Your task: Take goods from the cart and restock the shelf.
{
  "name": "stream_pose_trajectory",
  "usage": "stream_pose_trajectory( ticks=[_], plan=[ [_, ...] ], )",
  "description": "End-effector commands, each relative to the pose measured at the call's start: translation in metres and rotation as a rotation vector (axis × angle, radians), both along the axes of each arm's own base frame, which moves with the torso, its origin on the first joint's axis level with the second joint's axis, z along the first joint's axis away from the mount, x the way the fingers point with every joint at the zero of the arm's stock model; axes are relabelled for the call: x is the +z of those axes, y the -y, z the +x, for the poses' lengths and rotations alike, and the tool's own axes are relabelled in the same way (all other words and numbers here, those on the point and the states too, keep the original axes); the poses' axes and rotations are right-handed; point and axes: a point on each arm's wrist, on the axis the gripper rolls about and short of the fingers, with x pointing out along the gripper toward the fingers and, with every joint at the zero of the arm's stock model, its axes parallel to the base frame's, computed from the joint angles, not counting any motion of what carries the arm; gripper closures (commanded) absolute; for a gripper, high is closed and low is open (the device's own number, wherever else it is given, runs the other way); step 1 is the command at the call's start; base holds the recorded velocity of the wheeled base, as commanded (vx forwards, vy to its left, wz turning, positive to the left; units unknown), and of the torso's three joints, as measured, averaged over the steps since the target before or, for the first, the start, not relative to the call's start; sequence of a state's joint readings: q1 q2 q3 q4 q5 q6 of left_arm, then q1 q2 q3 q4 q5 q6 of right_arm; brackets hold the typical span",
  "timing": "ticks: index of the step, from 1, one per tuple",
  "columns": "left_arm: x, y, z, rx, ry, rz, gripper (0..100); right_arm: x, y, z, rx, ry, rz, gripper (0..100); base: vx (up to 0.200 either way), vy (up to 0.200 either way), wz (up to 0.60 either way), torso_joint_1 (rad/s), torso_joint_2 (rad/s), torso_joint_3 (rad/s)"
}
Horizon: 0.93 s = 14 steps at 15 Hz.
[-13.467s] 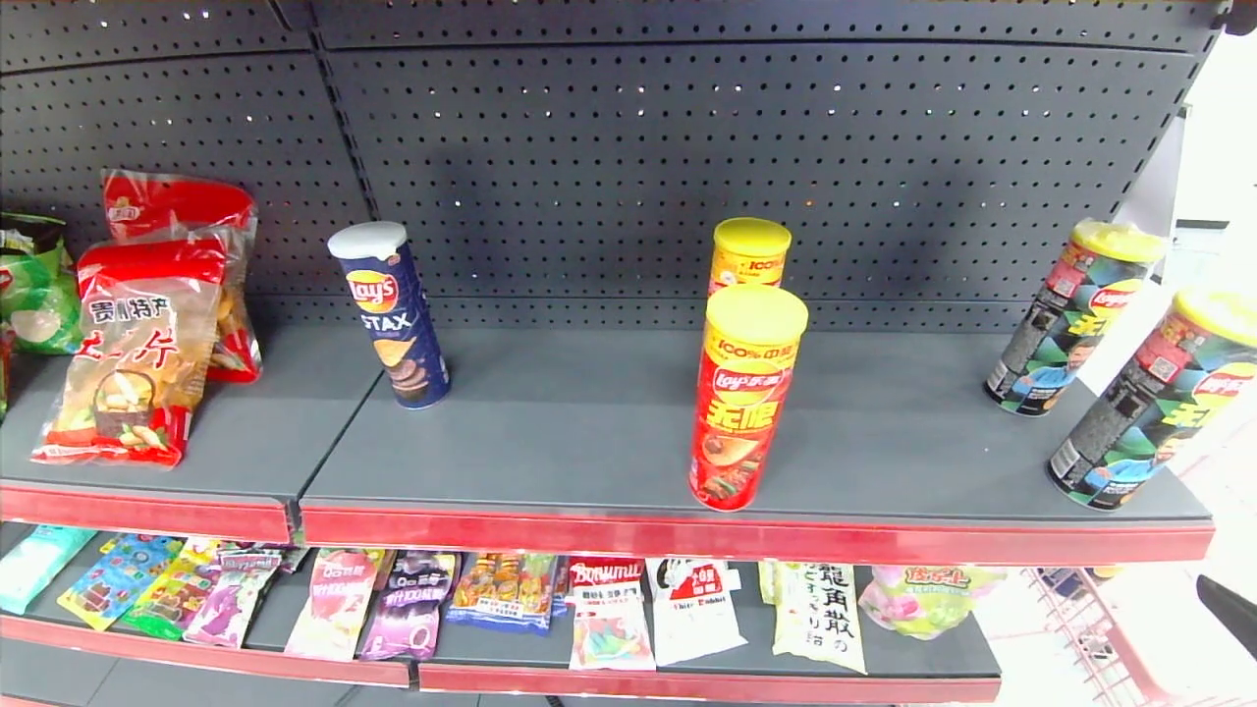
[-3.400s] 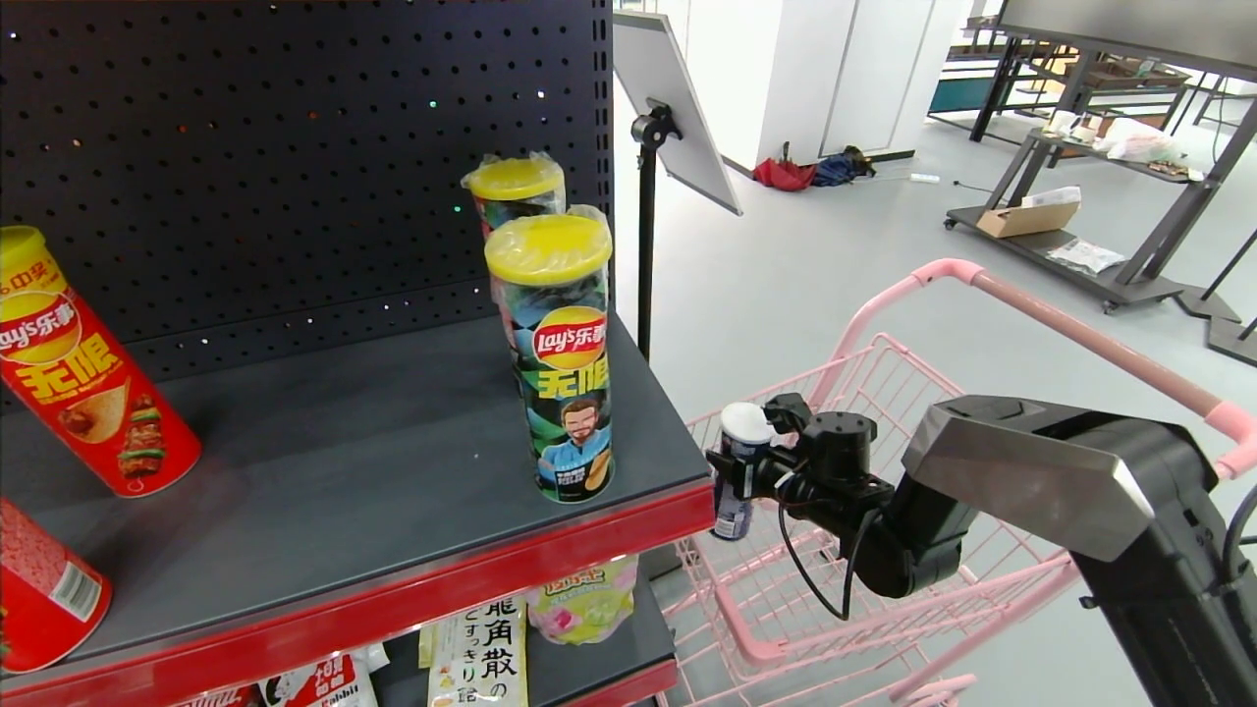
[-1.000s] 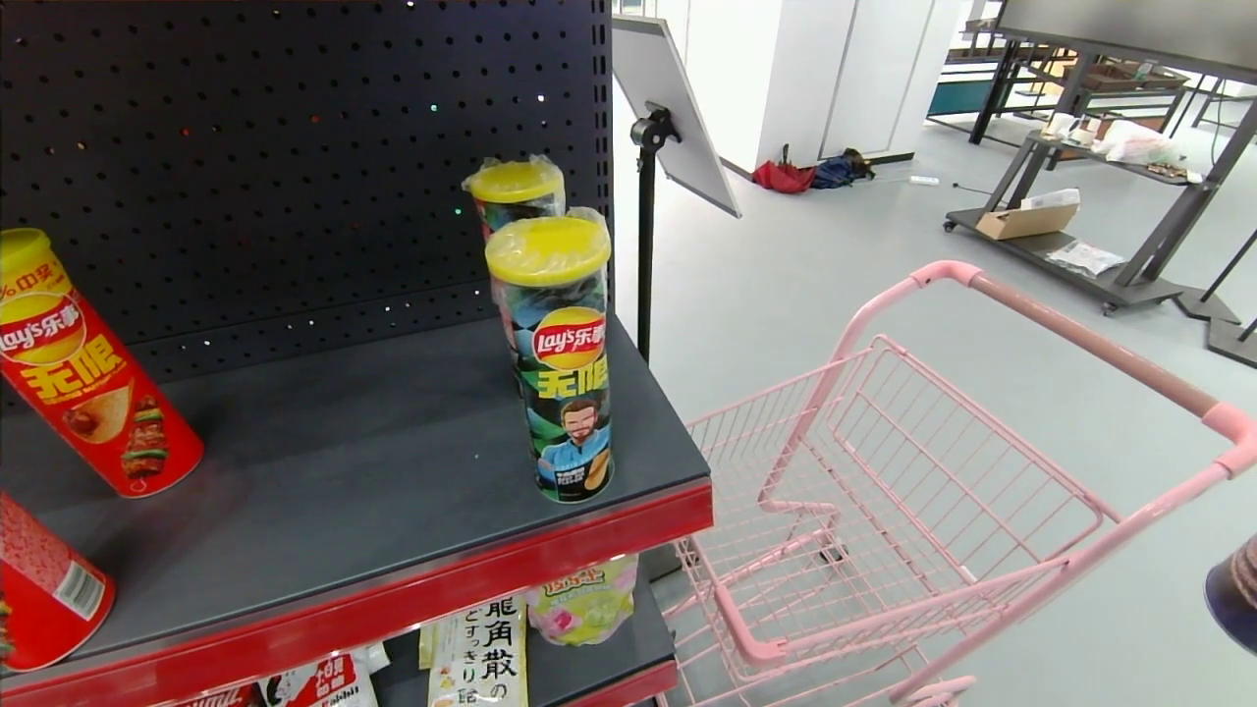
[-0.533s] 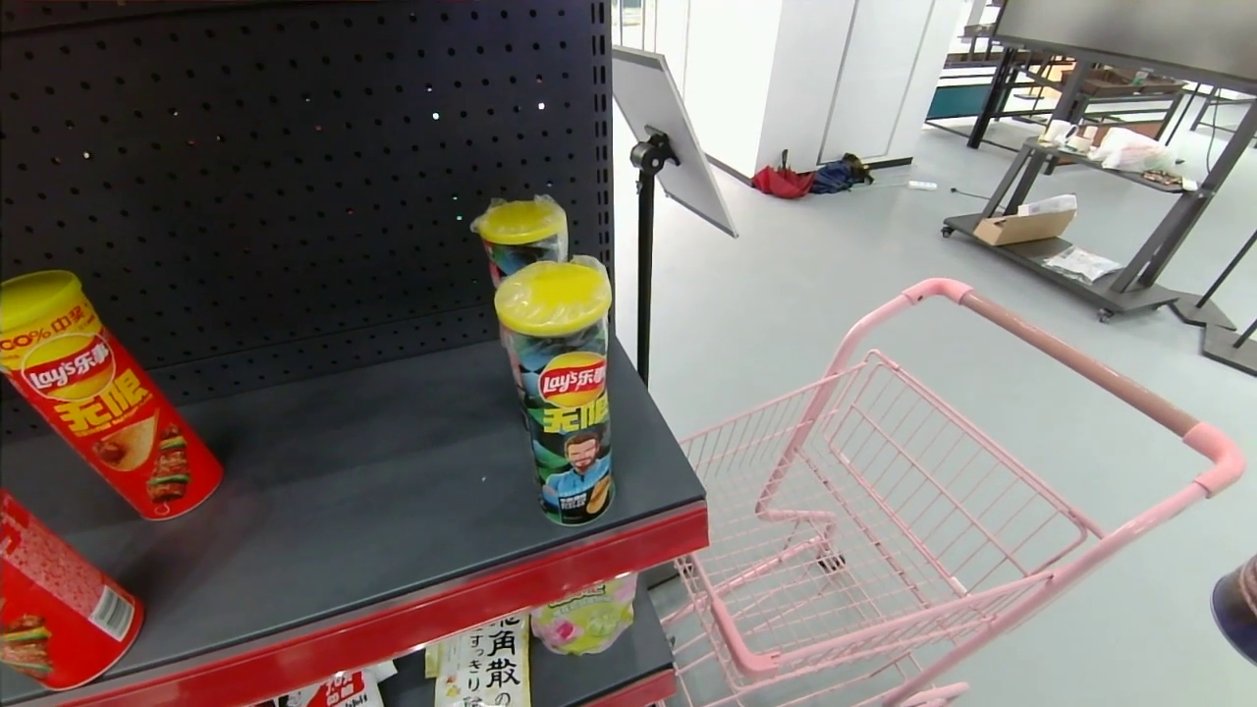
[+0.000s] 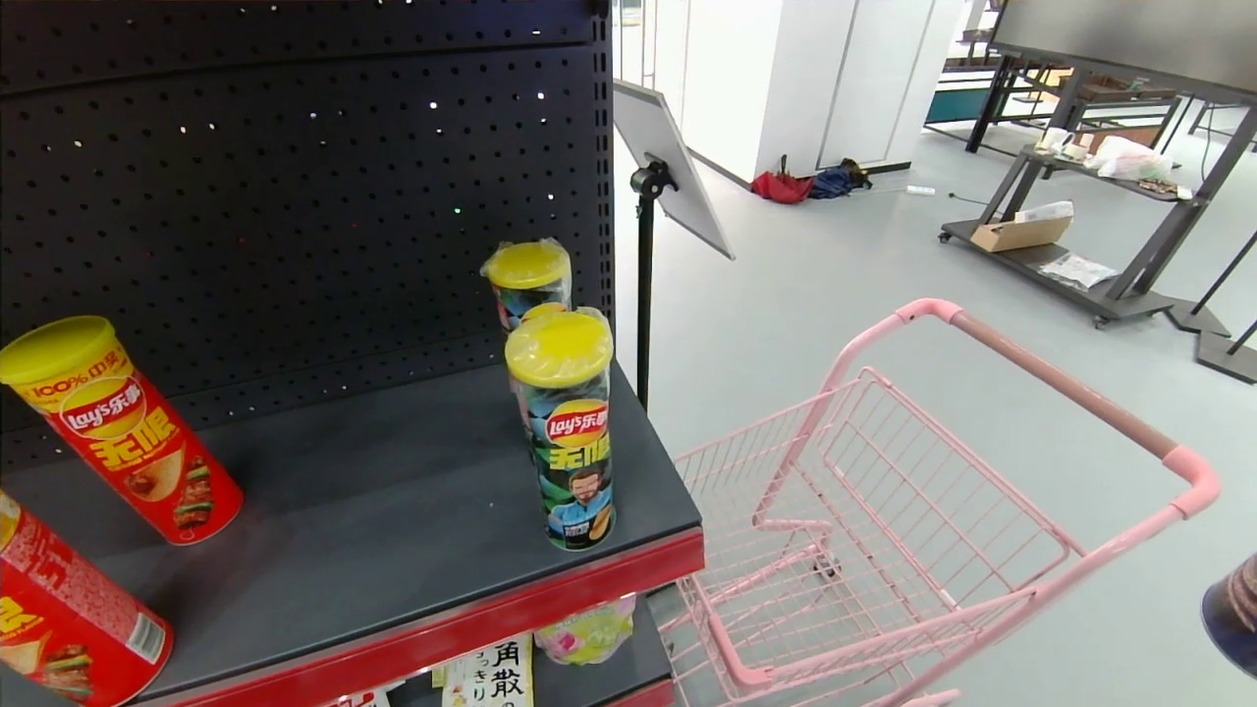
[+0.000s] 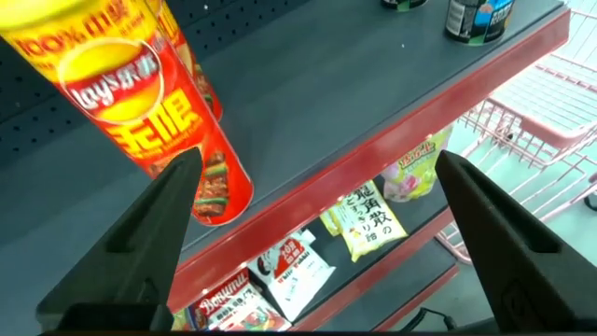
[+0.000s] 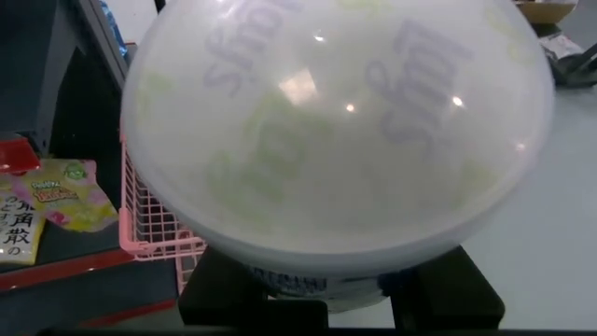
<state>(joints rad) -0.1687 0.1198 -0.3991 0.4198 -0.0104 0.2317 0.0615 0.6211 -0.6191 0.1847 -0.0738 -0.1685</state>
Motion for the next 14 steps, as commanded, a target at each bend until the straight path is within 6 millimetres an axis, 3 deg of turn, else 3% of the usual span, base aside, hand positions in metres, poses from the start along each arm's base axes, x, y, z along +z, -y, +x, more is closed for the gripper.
stream_pose_trajectory(
  ticks=[1, 4, 13, 14],
  plan=[
    [-0.001, 0.0, -0.001, 0.001, 0.004, -0.001, 0, -0.003, 0.0, 0.005, 0.002, -0.03, -0.002, 100, 0.0, 0.0, 0.0, 0.149, -0.35, -0.198],
    [-0.002, 0.0, 0.0, 0.001, 0.001, 0.0, 0, -0.01, 0.0, 0.006, -0.001, -0.051, -0.005, 100, 0.0, 0.0, 0.0, 0.024, -0.06, -0.028],
    [-0.002, 0.0, 0.0, 0.004, -0.005, 0.001, 0, -0.024, -0.001, 0.008, 0.0, -0.053, -0.003, 100, 0.0, 0.0, 0.6, 0.007, 0.0, -0.001],
    [-0.003, 0.0, 0.0, 0.004, -0.008, 0.002, 0, -0.025, 0.0, 0.007, -0.001, -0.053, -0.004, 100, 0.0, 0.0, 0.0, 0.0, 0.0, 0.0]
  ],
)
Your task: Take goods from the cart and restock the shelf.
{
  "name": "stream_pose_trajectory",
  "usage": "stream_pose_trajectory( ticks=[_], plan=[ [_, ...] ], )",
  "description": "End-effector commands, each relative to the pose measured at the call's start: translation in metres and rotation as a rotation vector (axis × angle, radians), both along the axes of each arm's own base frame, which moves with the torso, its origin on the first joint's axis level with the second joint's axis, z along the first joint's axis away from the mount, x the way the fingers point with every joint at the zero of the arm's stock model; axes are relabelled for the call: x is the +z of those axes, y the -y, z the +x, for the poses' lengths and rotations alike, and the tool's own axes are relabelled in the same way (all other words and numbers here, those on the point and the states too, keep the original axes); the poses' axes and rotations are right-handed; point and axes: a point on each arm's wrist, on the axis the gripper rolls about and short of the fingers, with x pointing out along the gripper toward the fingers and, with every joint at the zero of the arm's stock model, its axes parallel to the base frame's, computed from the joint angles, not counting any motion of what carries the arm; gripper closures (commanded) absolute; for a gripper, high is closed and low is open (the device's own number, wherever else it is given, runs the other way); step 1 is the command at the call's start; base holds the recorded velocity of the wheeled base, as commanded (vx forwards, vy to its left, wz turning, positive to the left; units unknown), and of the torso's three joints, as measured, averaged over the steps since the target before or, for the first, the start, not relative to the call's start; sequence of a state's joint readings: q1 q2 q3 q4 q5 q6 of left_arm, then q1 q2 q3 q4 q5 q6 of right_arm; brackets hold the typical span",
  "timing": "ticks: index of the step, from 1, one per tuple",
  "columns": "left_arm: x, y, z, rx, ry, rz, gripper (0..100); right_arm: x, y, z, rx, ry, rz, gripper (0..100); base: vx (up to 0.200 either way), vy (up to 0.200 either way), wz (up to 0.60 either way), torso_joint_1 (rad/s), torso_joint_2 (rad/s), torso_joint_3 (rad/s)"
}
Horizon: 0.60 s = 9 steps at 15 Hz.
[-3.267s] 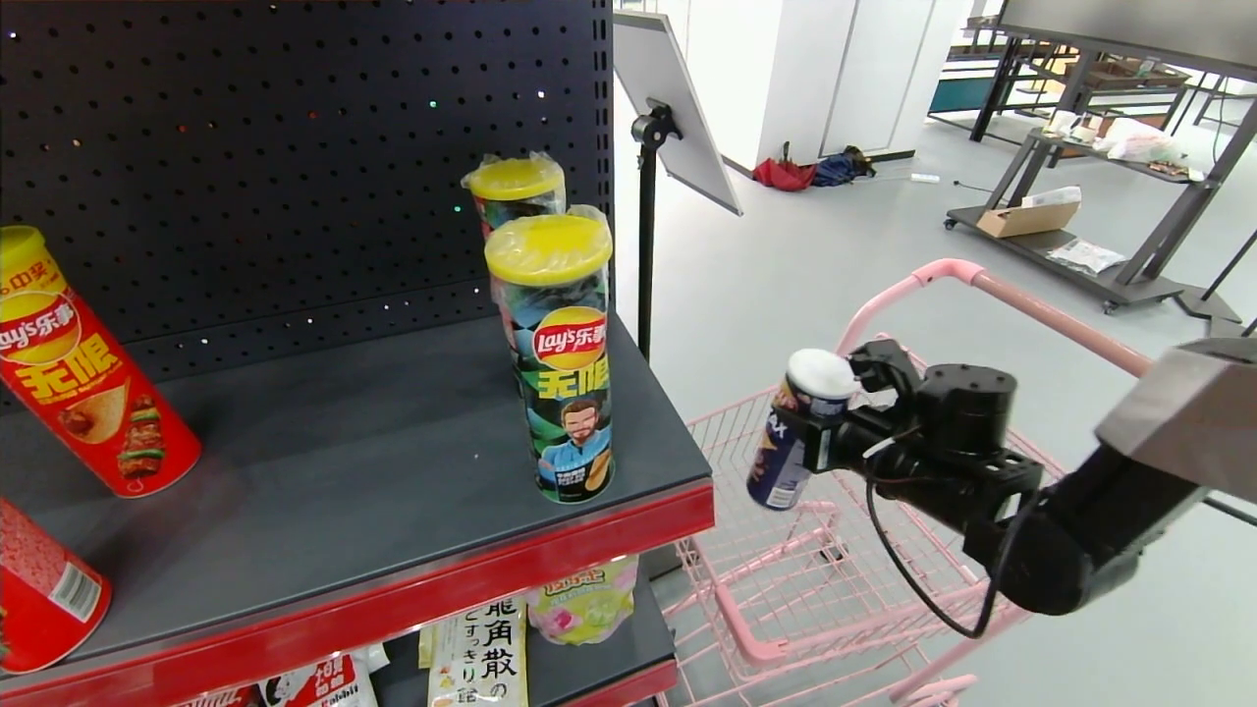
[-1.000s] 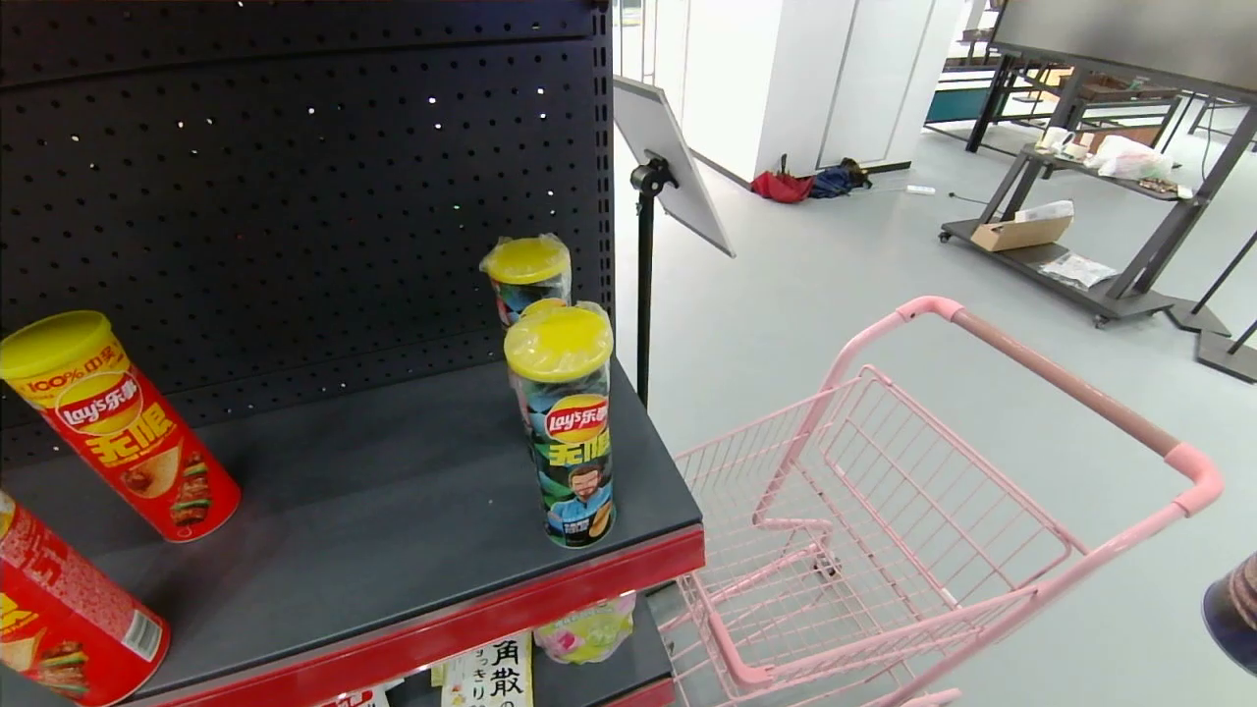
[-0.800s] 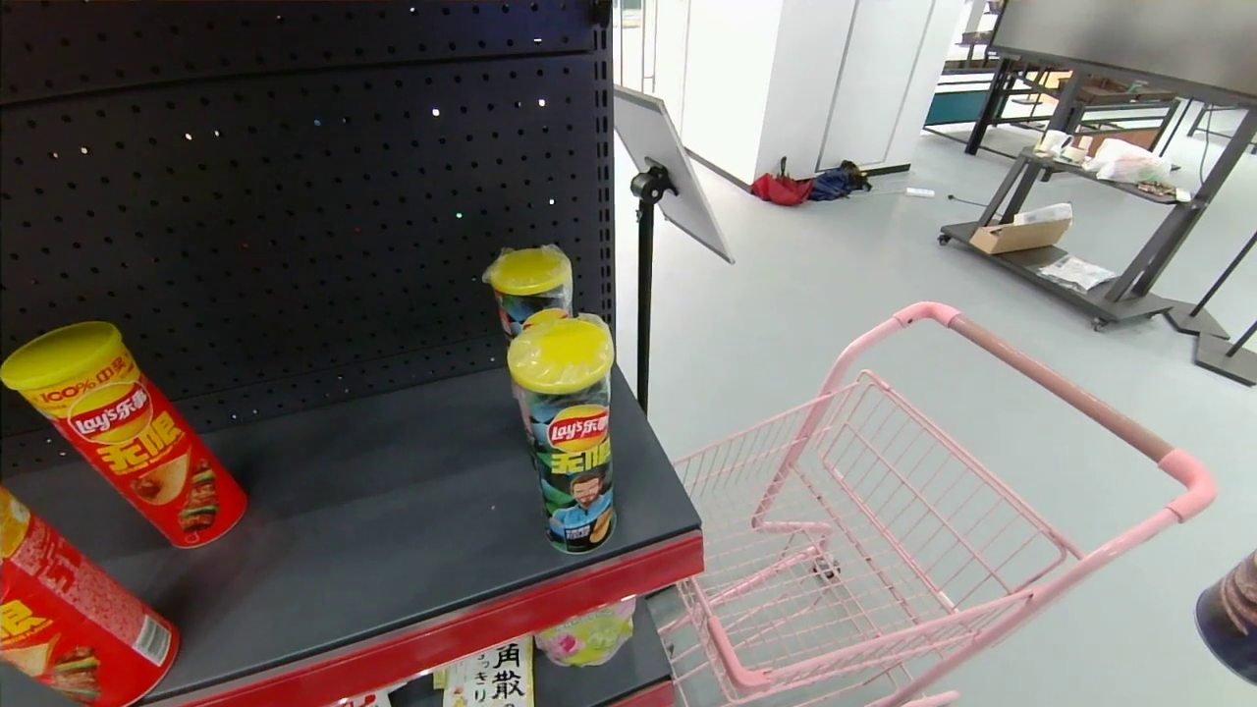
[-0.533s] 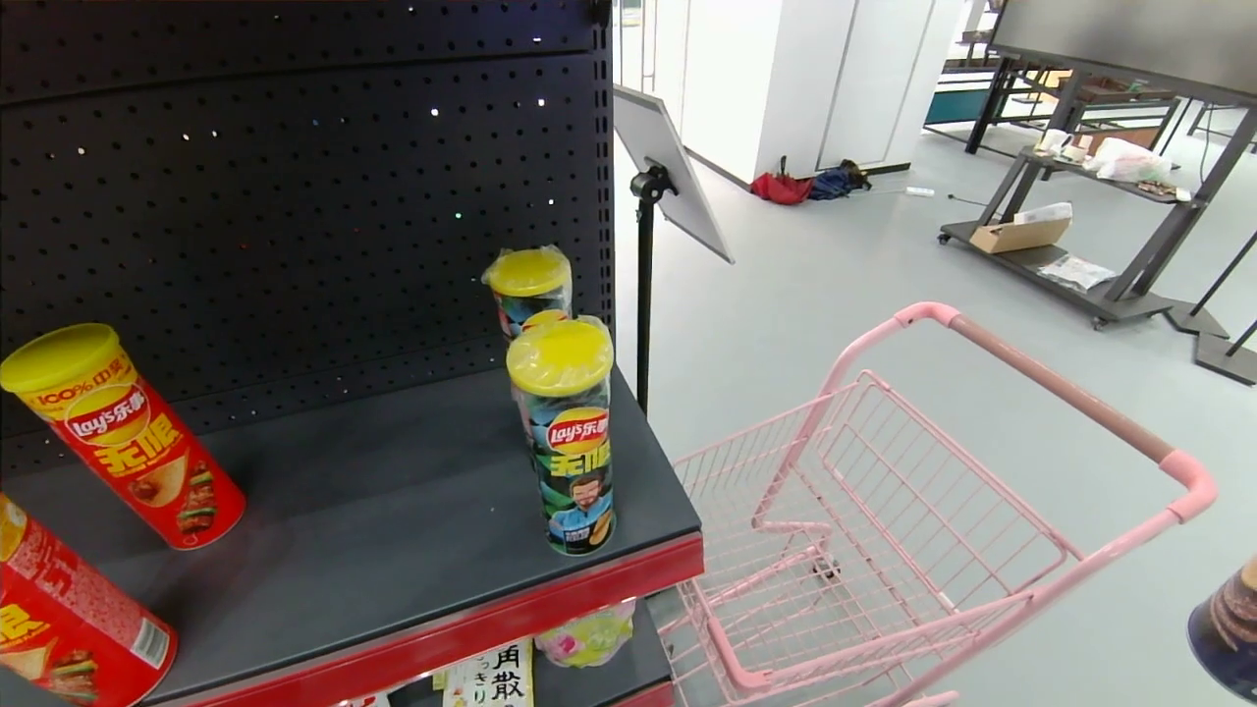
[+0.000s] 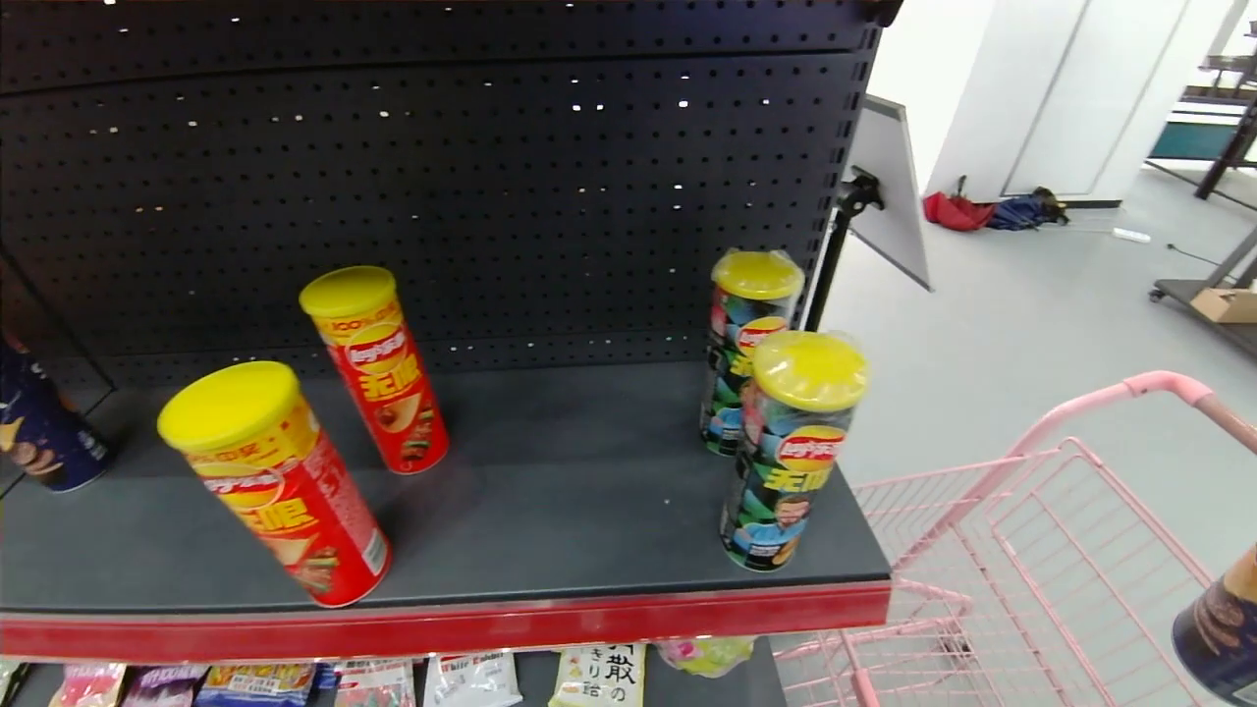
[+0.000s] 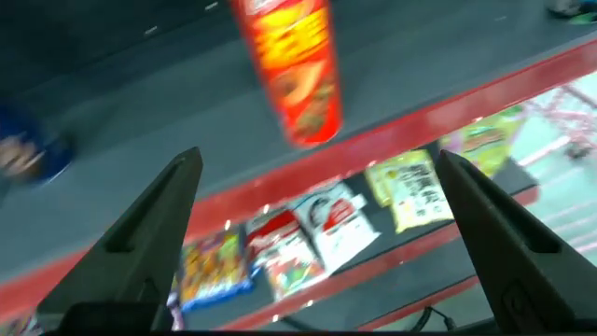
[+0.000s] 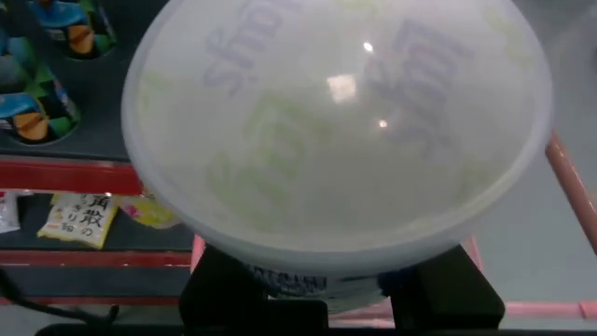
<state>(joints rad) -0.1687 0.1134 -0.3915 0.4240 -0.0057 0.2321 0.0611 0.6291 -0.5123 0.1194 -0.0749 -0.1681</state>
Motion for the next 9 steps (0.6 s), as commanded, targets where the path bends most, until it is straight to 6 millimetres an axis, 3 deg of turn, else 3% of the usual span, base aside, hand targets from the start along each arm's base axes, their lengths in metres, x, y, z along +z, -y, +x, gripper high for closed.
stream_pose_trajectory(
  ticks=[1, 5, 9],
  plan=[
    [-0.002, 0.0, 0.001, 0.003, -0.009, 0.009, 0, -0.002, 0.0, -0.003, -0.005, 0.006, 0.004, 100, 0.0, 0.0, 0.0, 0.0, 0.0, 0.0],
    [-0.002, -0.002, 0.003, 0.089, -0.006, 0.103, 0, -0.015, 0.002, -0.026, -0.015, 0.071, 0.032, 100, 0.0, 0.0, 0.0, 0.0, 0.0, 0.0],
    [-0.003, -0.002, 0.002, 0.089, 0.001, 0.115, 0, -0.026, 0.002, -0.033, -0.016, 0.08, 0.033, 100, 0.0, 0.0, 0.0, 0.0, 0.0, 0.0]
  ],
)
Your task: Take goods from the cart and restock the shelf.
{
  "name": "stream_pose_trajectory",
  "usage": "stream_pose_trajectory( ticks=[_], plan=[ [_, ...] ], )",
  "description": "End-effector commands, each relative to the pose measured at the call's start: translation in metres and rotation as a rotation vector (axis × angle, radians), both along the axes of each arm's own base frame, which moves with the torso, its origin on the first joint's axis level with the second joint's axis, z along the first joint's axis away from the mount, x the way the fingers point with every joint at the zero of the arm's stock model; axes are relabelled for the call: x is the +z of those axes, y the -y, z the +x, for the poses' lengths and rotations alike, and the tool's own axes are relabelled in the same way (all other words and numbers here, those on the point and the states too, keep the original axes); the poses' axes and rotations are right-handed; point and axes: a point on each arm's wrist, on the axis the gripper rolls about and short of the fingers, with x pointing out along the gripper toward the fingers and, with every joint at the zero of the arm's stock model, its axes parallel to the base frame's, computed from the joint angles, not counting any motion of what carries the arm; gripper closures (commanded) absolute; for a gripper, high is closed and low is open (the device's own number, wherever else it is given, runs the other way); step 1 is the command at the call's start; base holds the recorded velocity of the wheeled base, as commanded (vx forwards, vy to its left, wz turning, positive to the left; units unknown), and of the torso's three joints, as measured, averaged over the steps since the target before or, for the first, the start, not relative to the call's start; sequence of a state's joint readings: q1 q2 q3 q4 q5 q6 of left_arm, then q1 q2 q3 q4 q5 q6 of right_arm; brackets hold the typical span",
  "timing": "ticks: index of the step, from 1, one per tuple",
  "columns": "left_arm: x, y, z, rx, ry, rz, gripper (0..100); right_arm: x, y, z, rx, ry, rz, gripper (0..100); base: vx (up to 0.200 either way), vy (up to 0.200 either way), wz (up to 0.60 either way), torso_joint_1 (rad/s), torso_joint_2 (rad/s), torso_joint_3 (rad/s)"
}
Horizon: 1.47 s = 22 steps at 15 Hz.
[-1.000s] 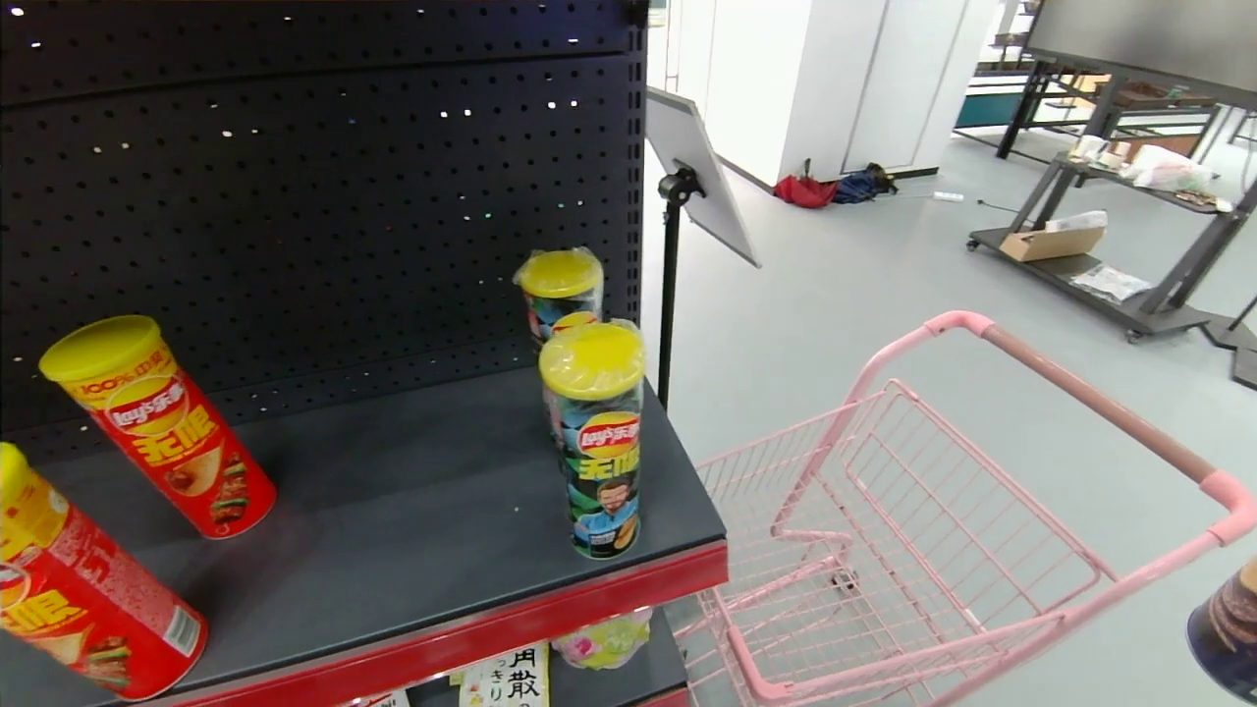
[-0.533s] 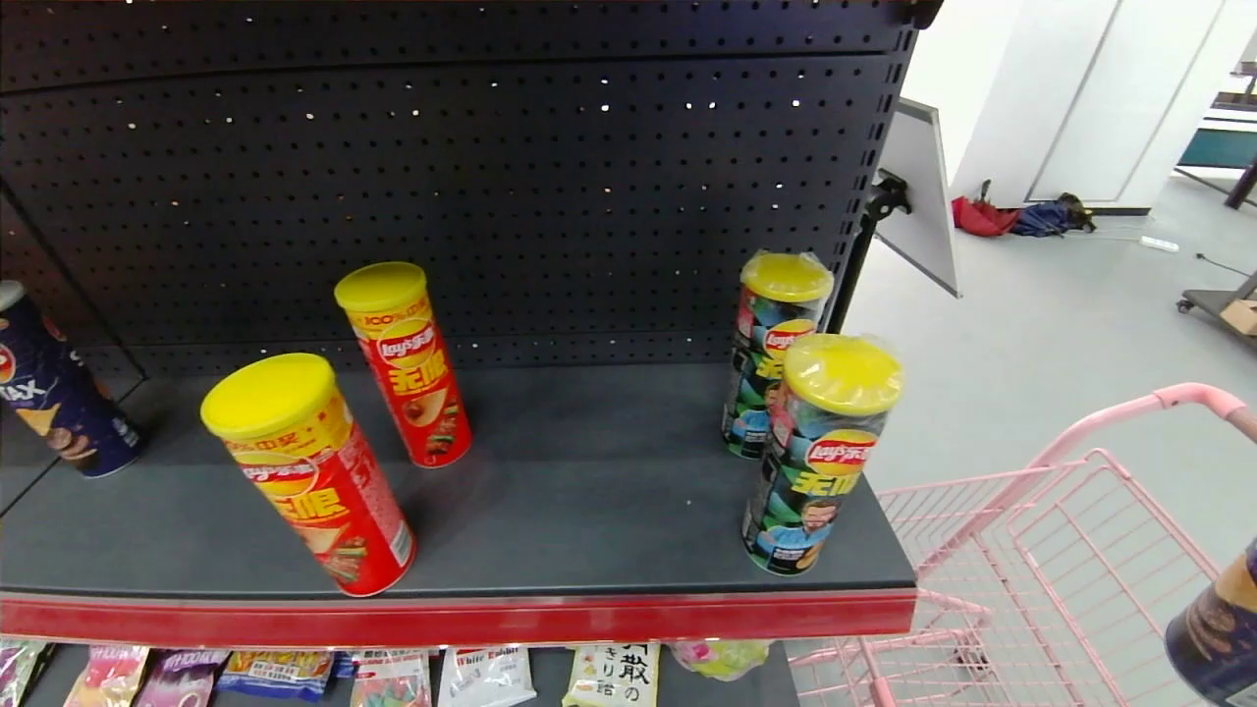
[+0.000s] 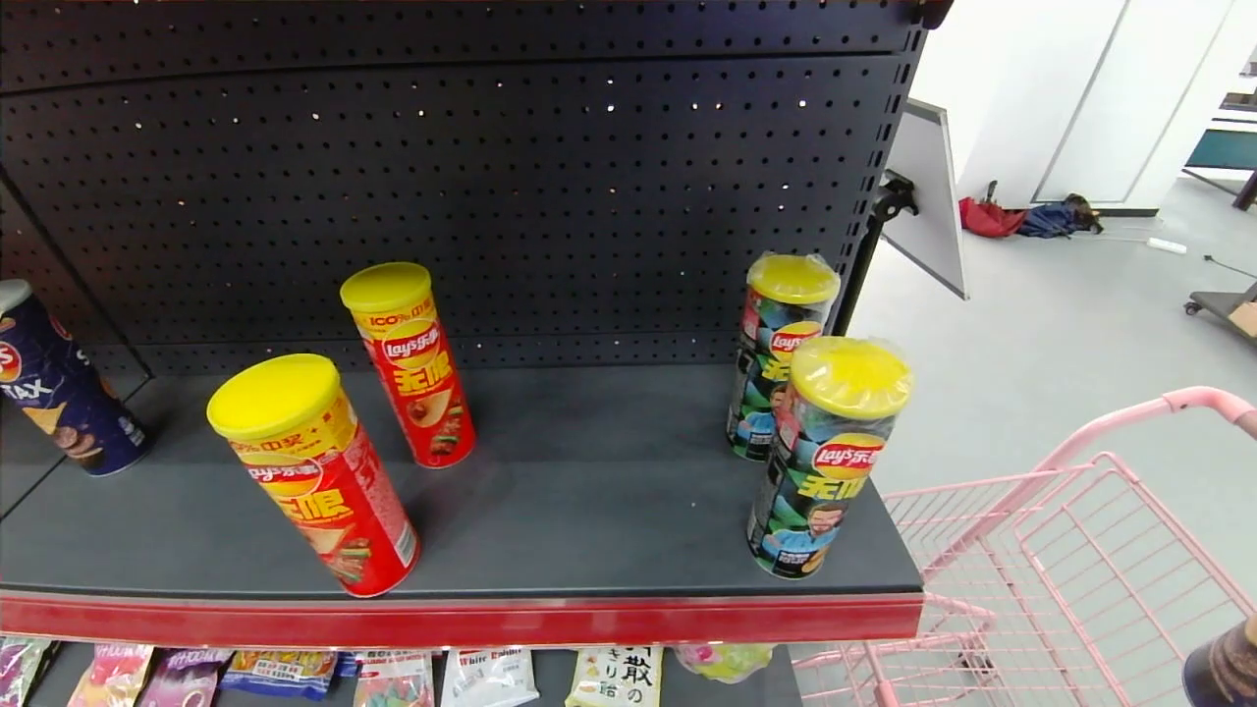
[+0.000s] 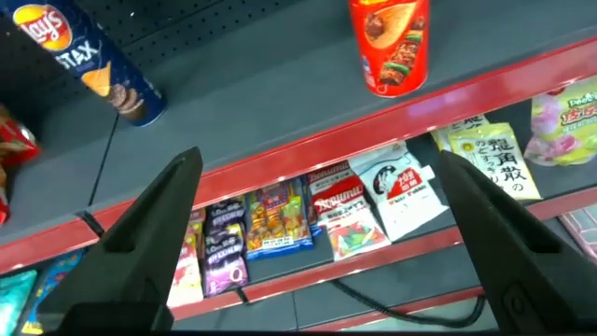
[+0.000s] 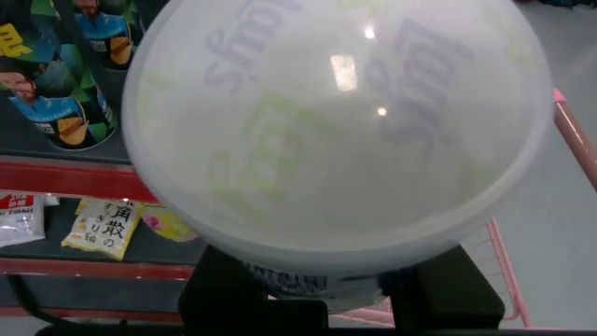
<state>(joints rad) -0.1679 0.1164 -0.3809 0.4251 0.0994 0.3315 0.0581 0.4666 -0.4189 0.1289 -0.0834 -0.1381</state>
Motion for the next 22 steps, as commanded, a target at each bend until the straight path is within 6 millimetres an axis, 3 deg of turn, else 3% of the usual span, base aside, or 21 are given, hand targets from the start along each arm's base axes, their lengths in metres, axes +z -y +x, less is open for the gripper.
stream_pose_trajectory(
  ticks=[1, 3, 7, 22],
  plan=[
    [-0.0003, 0.0, -0.0002, -0.002, 0.0, 0.001, 0, -0.0032, 0.0003, -0.005, 0.001, 0.019, 0.001, 100, -0.2, 0.0, 0.0, -0.002, 0.01, 0.002],
    [-0.0002, 0.0, -0.0003, -0.001, 0.003, 0.001, 0, -0.0032, 0.0003, -0.0053, 0.001, 0.02, 0.001, 100, -0.2, 0.0, 0.0, 0.007, 0.0, -0.005],
    [-0.0004, -0.0002, -0.001, -0.002, 0.007, 0.0, 0, -0.0069, 0.0005, -0.0094, 0.001, 0.034, 0.002, 100, 0.0, 0.0, 0.0, 0.0, 0.0, 0.0],
    [0.0008, -0.0005, -0.0036, -0.008, 0.028, -0.004, 0, -0.0077, 0.0008, -0.0142, 0.001, 0.057, 0.002, 100, 0.0, 0.2, 0.0, 0.008, 0.0, 0.002]
  ],
)
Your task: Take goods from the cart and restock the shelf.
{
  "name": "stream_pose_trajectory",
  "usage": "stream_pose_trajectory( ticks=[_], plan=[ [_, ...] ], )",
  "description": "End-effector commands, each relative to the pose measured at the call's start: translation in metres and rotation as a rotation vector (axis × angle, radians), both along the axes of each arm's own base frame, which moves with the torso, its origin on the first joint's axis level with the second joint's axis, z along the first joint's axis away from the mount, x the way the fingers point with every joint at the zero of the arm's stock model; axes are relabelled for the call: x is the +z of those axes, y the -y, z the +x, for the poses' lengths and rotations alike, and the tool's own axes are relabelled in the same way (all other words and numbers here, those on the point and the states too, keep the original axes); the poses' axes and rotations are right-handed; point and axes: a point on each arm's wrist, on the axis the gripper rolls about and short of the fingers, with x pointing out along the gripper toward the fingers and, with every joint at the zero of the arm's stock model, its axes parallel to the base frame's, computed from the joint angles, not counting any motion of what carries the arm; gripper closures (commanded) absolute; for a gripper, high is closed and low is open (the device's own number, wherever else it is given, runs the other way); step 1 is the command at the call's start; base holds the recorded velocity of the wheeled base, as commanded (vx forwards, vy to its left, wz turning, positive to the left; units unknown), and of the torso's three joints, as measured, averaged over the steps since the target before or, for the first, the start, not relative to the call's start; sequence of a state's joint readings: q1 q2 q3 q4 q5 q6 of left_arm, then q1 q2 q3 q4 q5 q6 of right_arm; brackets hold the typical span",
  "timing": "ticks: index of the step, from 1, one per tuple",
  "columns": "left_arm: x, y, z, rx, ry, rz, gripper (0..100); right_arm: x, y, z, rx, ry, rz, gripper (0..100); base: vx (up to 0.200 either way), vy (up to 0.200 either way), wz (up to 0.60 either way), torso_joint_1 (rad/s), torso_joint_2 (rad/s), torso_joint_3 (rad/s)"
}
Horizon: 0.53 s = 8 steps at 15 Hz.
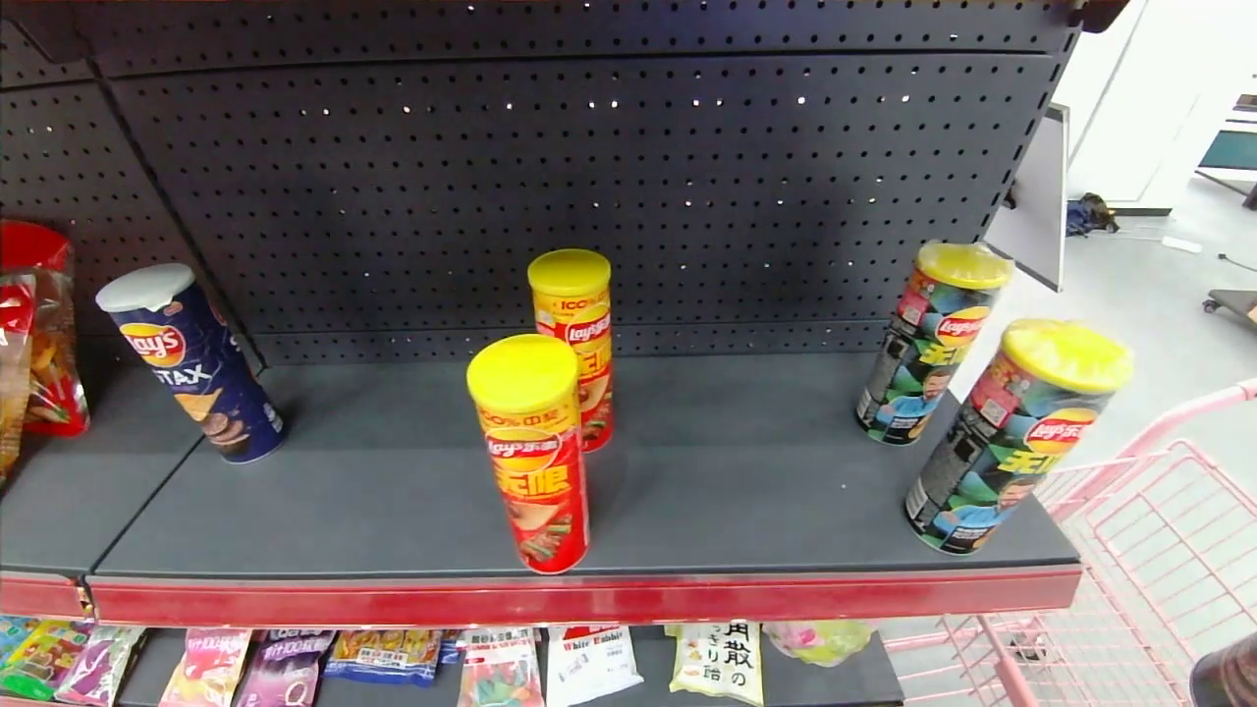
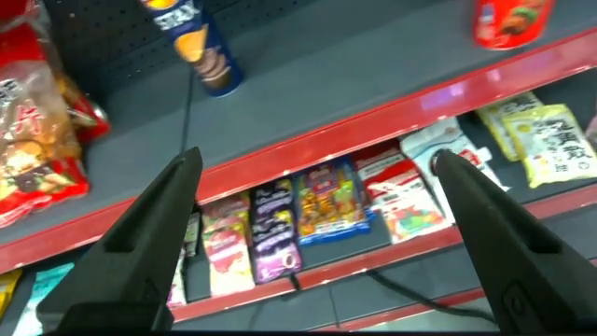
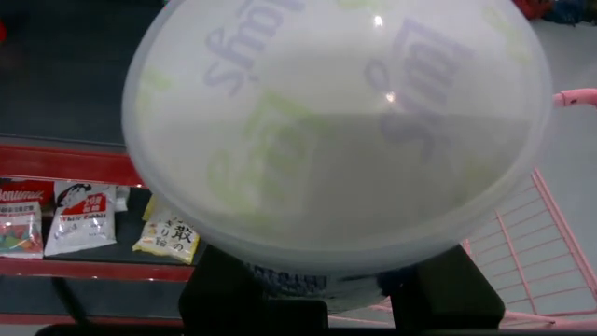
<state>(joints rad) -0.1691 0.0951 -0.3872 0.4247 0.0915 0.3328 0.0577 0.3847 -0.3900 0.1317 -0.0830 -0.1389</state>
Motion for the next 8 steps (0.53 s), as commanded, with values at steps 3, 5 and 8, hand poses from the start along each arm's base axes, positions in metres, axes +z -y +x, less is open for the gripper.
stream_pose_trajectory(
  ticks=[3, 5, 8],
  plan=[
    [0.0, 0.0, 0.0, 0.001, 0.002, 0.0, 0, -0.001, 0.0, -0.006, 0.006, 0.028, 0.0, 100, 0.0, 0.2, 0.0, 0.006, 0.0, 0.001],
    [0.0, 0.0, 0.0, 0.001, -0.001, 0.0, 0, -0.001, 0.001, -0.013, 0.007, 0.023, 0.0, 100, 0.0, 0.2, 0.0, 0.002, 0.0, 0.002],
    [0.0, 0.0, 0.0, 0.001, -0.001, 0.0, 0, -0.005, 0.001, -0.026, 0.012, 0.051, 0.0, 100, 0.0, 0.2, 0.0, 0.001, 0.0, 0.004]
  ],
)
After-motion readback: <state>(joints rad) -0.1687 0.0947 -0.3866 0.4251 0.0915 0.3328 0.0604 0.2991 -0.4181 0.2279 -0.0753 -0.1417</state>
